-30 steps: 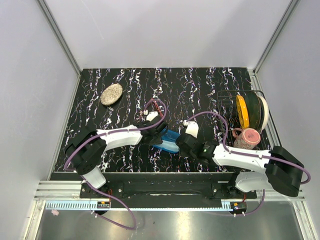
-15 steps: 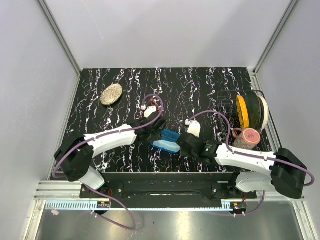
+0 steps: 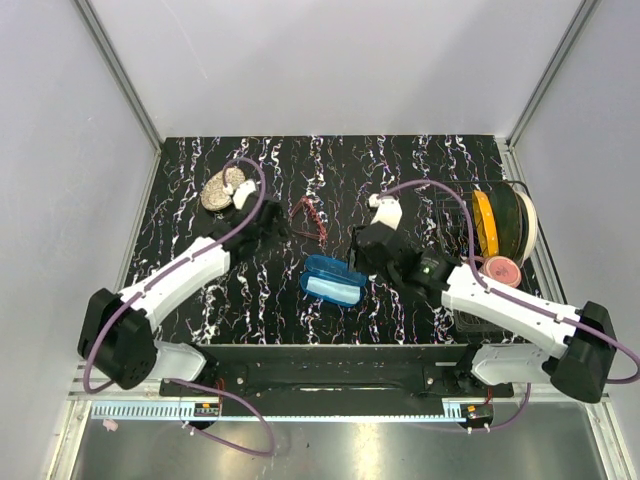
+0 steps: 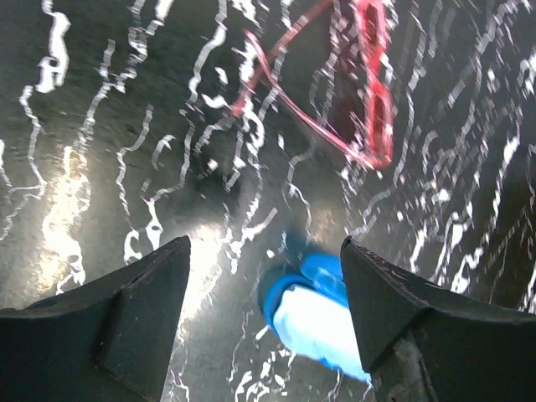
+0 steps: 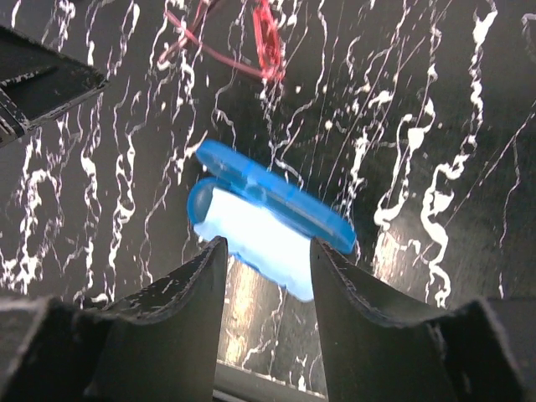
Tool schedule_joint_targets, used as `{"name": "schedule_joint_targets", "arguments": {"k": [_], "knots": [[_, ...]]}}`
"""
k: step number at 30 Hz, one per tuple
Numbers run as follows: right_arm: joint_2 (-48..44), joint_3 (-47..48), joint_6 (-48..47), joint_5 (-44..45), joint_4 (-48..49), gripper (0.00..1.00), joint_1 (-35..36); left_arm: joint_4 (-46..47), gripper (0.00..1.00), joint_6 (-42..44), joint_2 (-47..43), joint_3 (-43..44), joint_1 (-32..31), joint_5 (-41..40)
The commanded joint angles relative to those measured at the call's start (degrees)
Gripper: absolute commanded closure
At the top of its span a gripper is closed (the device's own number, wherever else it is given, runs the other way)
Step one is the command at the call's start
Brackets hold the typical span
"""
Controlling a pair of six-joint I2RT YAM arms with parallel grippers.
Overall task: Organize the sunglasses
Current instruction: Fold the sunglasses.
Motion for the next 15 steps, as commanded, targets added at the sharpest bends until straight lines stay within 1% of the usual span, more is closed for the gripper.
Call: {"name": "schedule_joint_targets", "arguments": {"k": [1, 4, 5, 6, 8, 9, 11, 15], "knots": [[3.31, 5.48, -3.72, -2.94, -0.39, 0.49, -4.6, 3.13, 0.22, -2.27, 4.82, 3.05, 6.16, 2.96], [6.12, 7.86, -4.52, -4.17, -0.3, 0.49, -6.98, 4.01, 0.2, -5.09, 11.84, 7.09, 7.84, 4.98], [6.57, 8.12, -4.78, -4.35, -0.3, 0.49, -7.77, 4.01, 0.19, -5.79, 13.86, 9.88, 7.85, 4.47], [6.83, 8.3, -4.87, -4.44, -0.3, 0.49, -8.04, 4.19, 0.19, -6.67, 17.45, 11.22, 7.85, 4.46], [7.71, 8.57, -4.96, -5.06, -0.39, 0.49, -8.65, 4.97, 0.18, -8.61, 20.9, 15.16, 7.85, 5.25], [7.72, 8.57, -4.78, -5.23, -0.47, 0.49, -9.09, 5.07, 0.18, -9.83, 24.13, 16.4, 7.85, 5.6], [7.89, 8.39, -4.69, -5.67, -0.65, 0.49, -9.62, 4.98, 0.16, -10.89, 27.05, 20.0, 7.85, 7.09], [7.63, 7.86, -4.34, -5.93, -1.09, 0.48, -10.85, 4.8, 0.16, -14.4, 32.59, 23.0, 7.85, 7.89]]}}
